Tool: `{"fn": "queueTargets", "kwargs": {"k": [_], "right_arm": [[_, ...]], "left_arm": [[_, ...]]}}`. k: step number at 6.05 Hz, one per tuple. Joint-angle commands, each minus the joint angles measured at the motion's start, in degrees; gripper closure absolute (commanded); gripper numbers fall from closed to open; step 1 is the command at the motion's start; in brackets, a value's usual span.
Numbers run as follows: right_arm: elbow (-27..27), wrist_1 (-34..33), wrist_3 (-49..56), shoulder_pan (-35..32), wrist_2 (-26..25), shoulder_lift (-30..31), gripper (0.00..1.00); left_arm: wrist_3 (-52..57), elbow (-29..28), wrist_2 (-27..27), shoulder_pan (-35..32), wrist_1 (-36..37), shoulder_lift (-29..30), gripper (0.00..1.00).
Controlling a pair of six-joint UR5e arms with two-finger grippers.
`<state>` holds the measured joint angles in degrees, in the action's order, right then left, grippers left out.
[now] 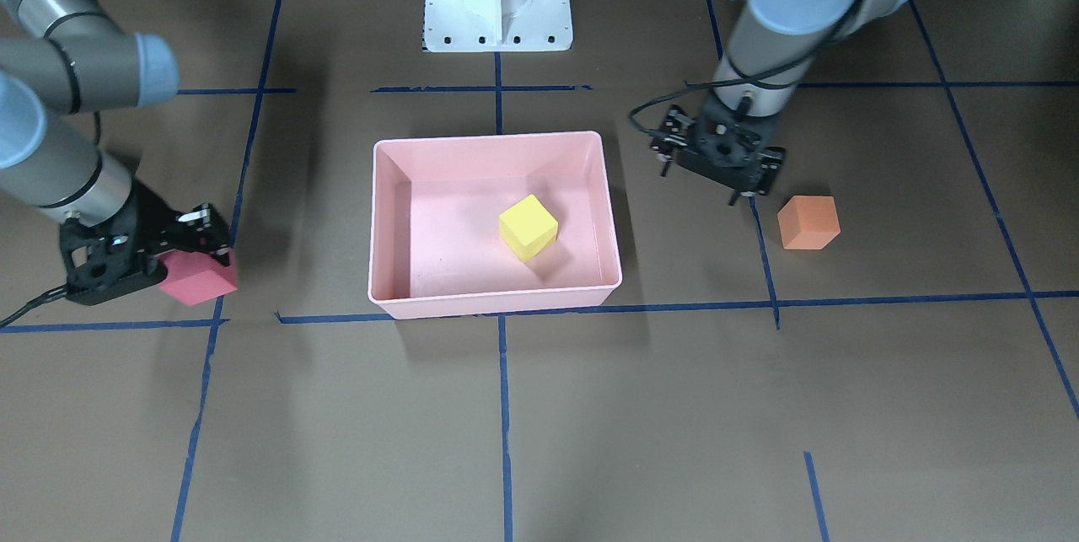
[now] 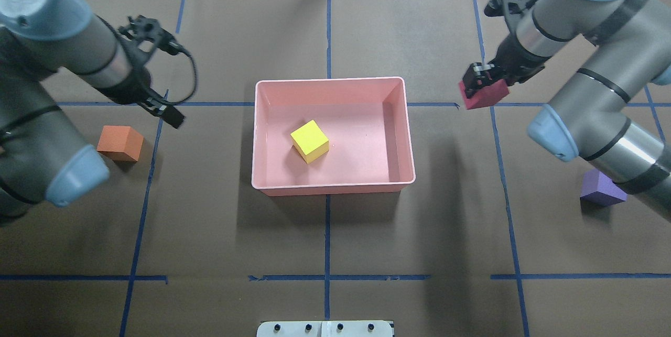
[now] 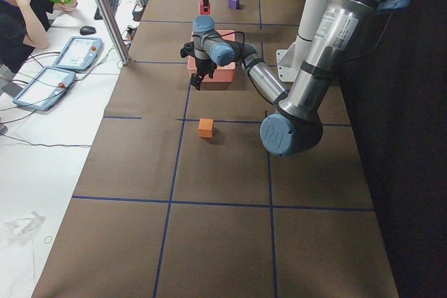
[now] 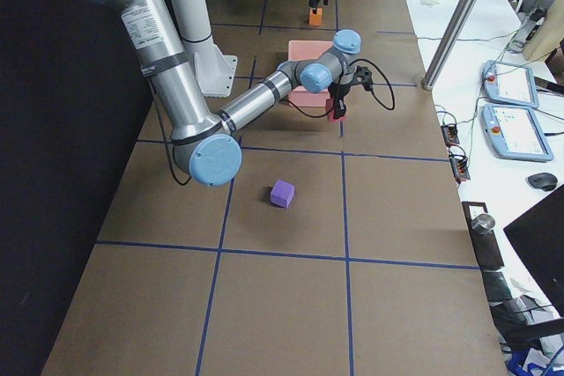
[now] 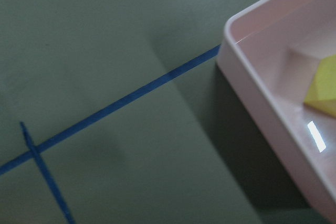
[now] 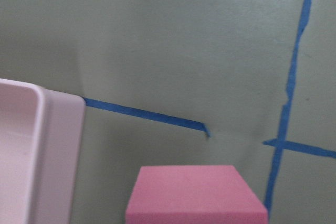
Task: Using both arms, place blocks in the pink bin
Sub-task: 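Carry the pink cube into the bin while the left gripper reaches the orange cube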
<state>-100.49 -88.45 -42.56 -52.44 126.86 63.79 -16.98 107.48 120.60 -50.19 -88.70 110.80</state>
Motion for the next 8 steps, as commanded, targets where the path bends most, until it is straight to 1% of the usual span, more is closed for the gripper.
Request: {"fn": "queueTargets", "kwargs": {"k": [1, 2, 3, 4, 5, 6, 7, 8], "right_arm": [[-2.0, -3.9, -16.5, 6.8, -4.1, -8.2, 0.55], [-1.4, -7.3, -22.3, 11.4, -8.9, -13.2, 0.55], [-0.3, -12.0, -25.4, 14.5, -12.5, -17.9, 0.43], [0.1, -12.1, -31.0, 18.0, -18.1, -19.0, 0.0], [0.3, -12.4, -31.9, 18.3, -18.7, -19.7, 0.0], [0.3, -12.4, -30.3, 17.4, -18.6, -19.3, 0.0], [0.3, -13.0, -26.0, 14.7, -16.1, -19.0, 0.0], [0.0, -13.3, -22.3, 11.4, -12.3, -18.2, 0.0]], "left_arm": [[8.8, -0.1, 1.8, -6.6, -0.3, -5.8, 0.0], [8.4, -0.1, 1.9, -6.9, -0.3, -6.9, 0.0], [7.1, 0.1, 3.1, -7.0, -0.4, -8.0, 0.0], [4.2, 0.3, 3.5, -7.0, -2.2, -9.5, 0.0], [0.2, -0.4, 3.4, -6.9, -9.1, -12.6, 0.0], [-8.1, -1.0, 3.0, -6.5, -15.0, -14.5, 0.0], [-18.2, -0.8, 2.7, -6.1, -16.9, -14.8, 0.0], [-28.4, -1.5, 1.3, -3.5, -19.6, -14.8, 0.0]]}}
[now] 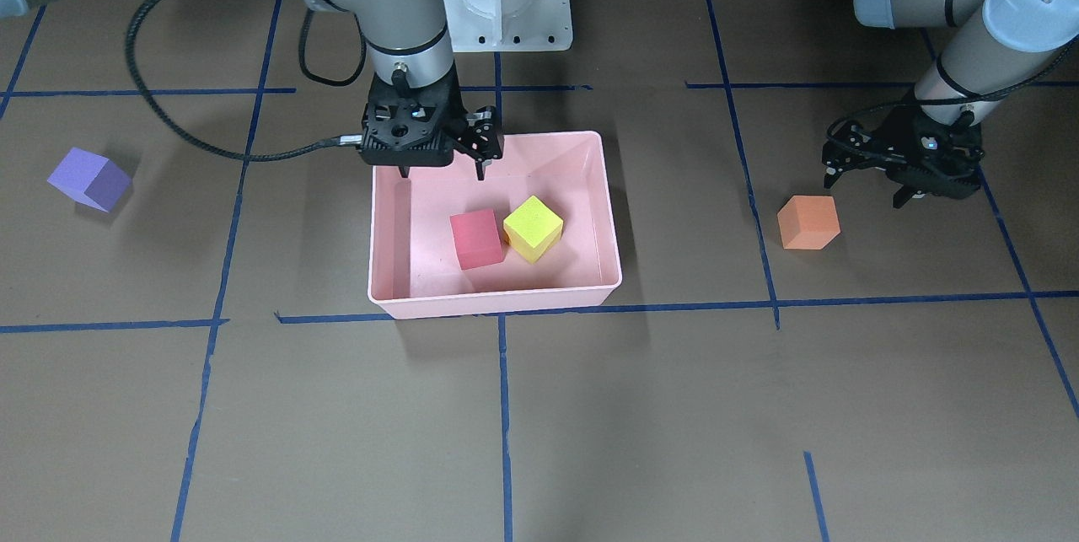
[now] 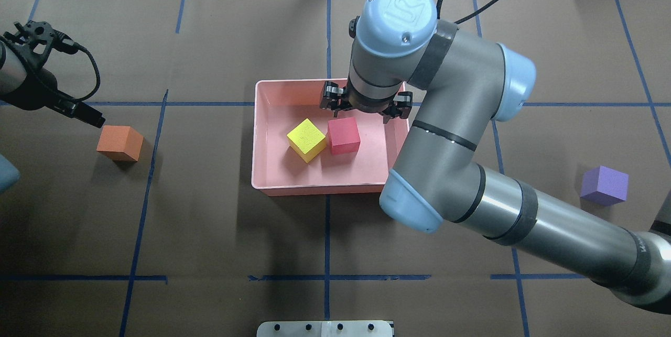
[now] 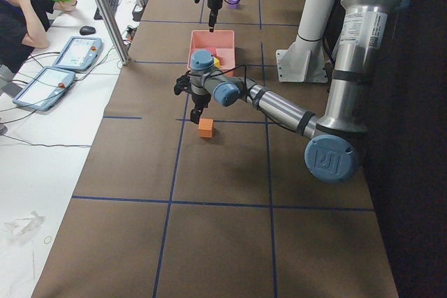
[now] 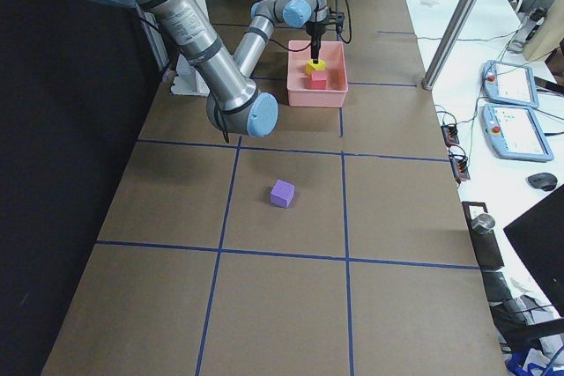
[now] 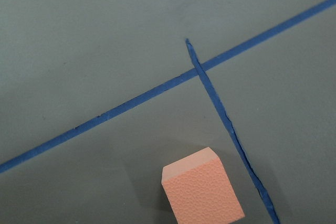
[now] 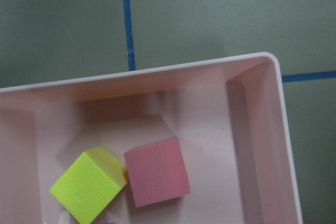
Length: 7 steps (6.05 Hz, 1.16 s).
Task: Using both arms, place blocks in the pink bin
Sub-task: 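Carry the pink cube into the bin while the left gripper reaches the orange cube, then lift the open right gripper from the bin while the left grasps the orange cube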
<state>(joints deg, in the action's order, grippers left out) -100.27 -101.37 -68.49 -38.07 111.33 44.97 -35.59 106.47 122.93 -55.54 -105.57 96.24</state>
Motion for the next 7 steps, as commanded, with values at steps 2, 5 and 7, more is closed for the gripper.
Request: {"fn": "queueTargets", "kwargs": {"k": [2, 5, 7], "right_arm": [[-0.4, -0.4, 6.3, -4.9, 4.6, 2.1, 0.0], [-2.0, -0.2, 7.0, -5.0, 4.7, 4.2, 0.0], [-3.2, -0.2, 7.6, -5.0, 4.6, 5.5, 0.0]], "left_arm": [[-12.4, -6.9, -5.5, 5.9, -8.6, 0.5, 0.0], [-13.3, -11.5, -5.5, 7.3, -10.9, 1.7, 0.0], [-13.7, -12.7, -5.5, 8.5, -11.7, 2.0, 0.05]]}}
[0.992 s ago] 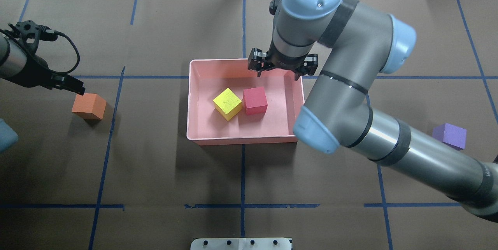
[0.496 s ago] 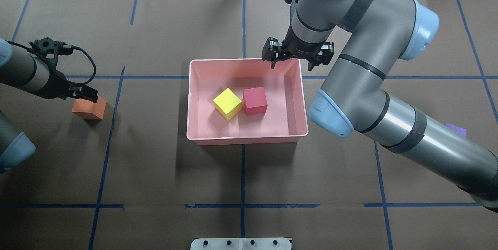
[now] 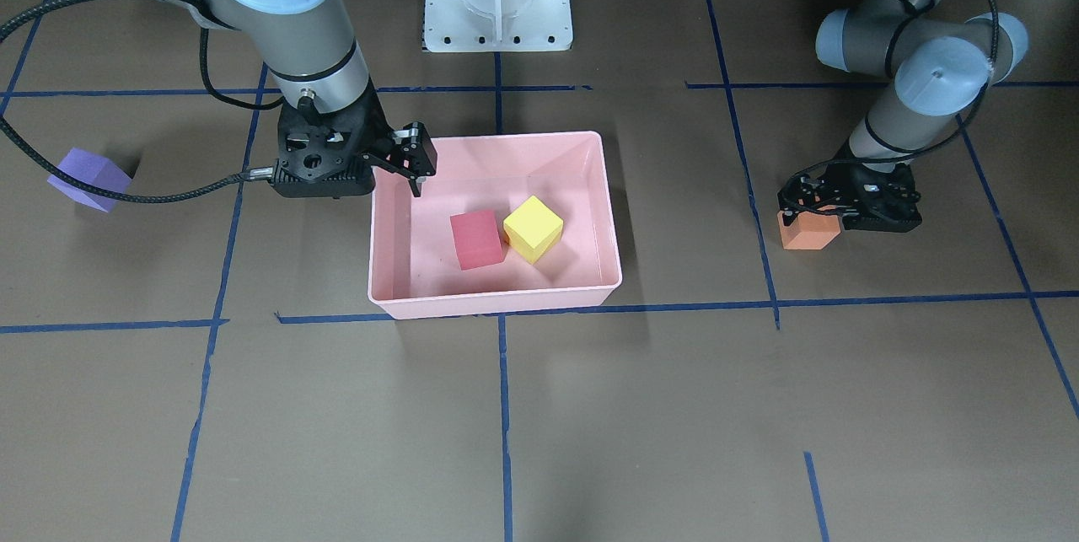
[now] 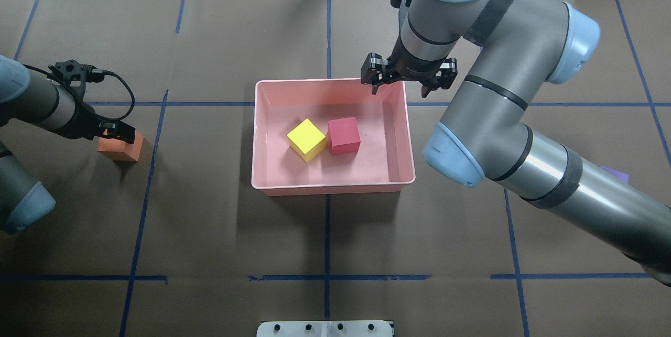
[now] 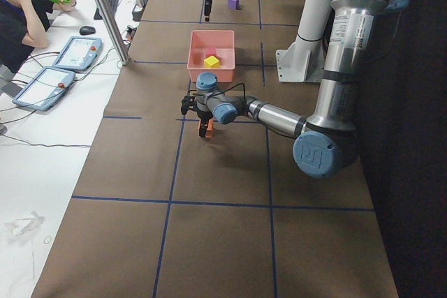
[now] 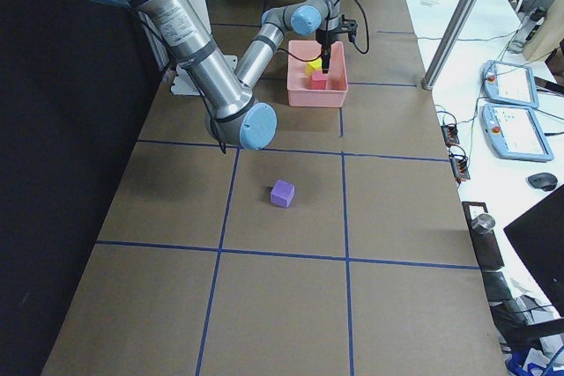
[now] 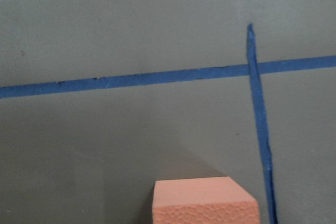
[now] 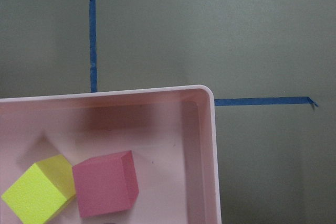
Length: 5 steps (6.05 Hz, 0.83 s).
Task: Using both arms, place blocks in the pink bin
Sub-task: 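Lift the open right gripper from the bin while the left grasps the orange cube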
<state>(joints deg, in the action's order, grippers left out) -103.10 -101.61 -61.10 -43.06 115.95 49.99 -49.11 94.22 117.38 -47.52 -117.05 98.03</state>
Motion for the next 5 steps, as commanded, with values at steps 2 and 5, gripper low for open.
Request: {"fn": "queueTargets", "kwargs": {"k": [2, 5], "right_arm": [[-0.4, 0.0, 0.7, -0.6, 0.1, 0.5, 0.0], [-1.7, 0.4, 19.7, -8.9, 6.7, 8.3, 0.0]], "left_arm": [[0.1, 1.0, 0.7, 0.5, 0.7, 1.1, 0.67], [-0.3, 8.8, 3.0, -0.3, 22.3, 13.6, 0.66]]}}
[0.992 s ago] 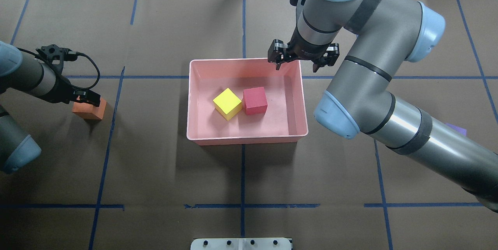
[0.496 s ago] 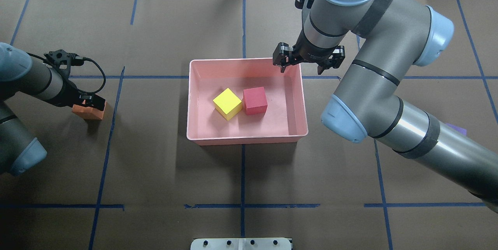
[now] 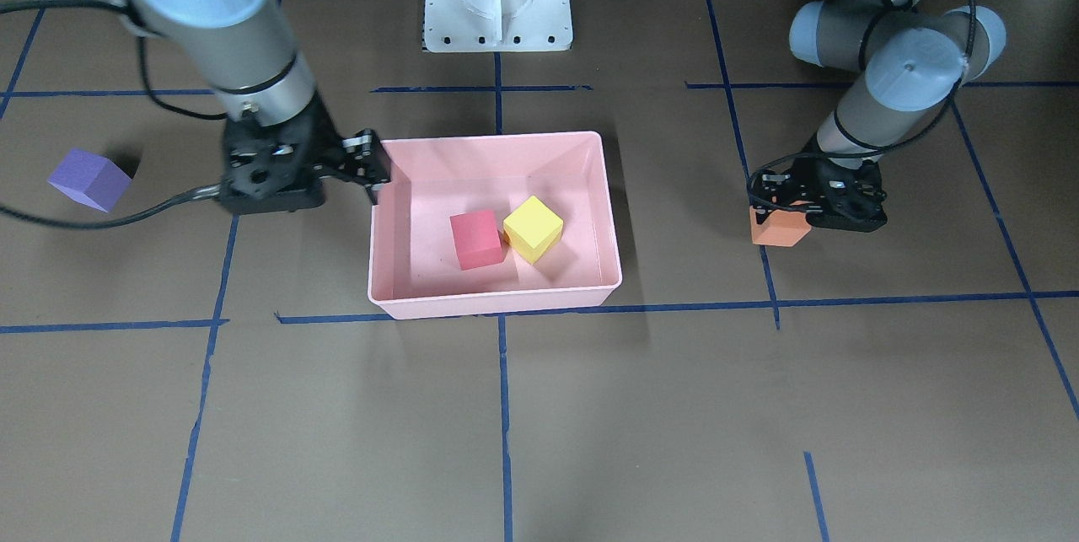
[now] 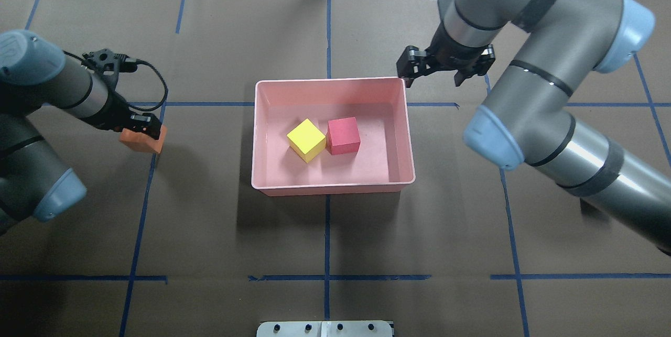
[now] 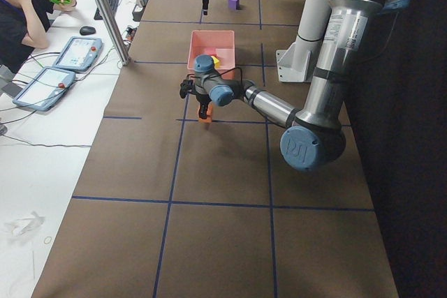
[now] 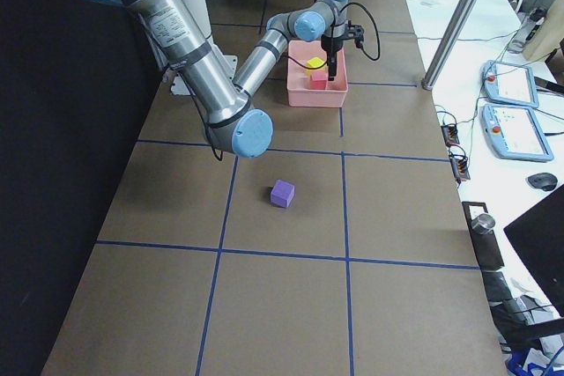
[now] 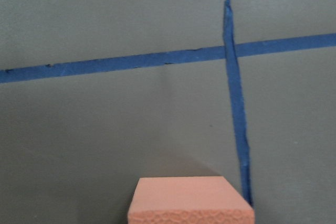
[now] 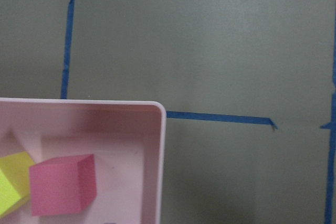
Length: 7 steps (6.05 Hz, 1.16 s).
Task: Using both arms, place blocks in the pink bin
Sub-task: 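Lift the open right gripper from the bin while the left grasps the orange cube, then carry the orange cube into the bin while the right gripper reaches the purple cube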
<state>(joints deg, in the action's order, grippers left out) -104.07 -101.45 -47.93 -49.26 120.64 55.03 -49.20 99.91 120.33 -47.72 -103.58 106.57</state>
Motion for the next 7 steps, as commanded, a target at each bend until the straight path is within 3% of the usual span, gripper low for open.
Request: {"fn": "queueTargets", "kwargs": {"k": [1, 2, 3, 4, 5, 6, 7], "right_arm": [[-2.5, 0.3, 13.8, -5.0, 2.0, 8.0, 0.0], [-4.6, 2.6, 19.6, -7.3, 2.0, 13.9, 0.0], [-5.3, 10.4, 21.0, -8.3, 2.5, 20.7, 0.0], [-5.3, 18.8, 21.2, -9.0, 3.5, 27.0, 0.0], [-5.4, 25.4, 21.5, -9.6, 4.6, 32.8, 0.0], [-5.4, 30.4, 21.6, -9.6, 4.6, 37.2, 0.0], [-5.5, 31.3, 22.1, -9.8, 4.5, 39.1, 0.0]], "left_arm": [[-2.4, 5.8, 0.2, 0.1, 17.9, 10.9, 0.66], [-7.7, 5.8, 0.2, 0.4, 21.5, 16.3, 0.66], [-13.1, 4.5, 0.2, 1.4, 21.8, 20.6, 0.65], [-16.9, 0.0, -0.4, 3.4, 21.8, 26.3, 0.65], [-19.2, -5.7, -1.1, 4.7, 21.8, 31.6, 0.57], [-19.8, -6.7, -4.9, 6.9, 21.6, 32.6, 0.24], [-19.1, -6.1, -4.9, 6.9, 21.7, 32.4, 0.0]]}}
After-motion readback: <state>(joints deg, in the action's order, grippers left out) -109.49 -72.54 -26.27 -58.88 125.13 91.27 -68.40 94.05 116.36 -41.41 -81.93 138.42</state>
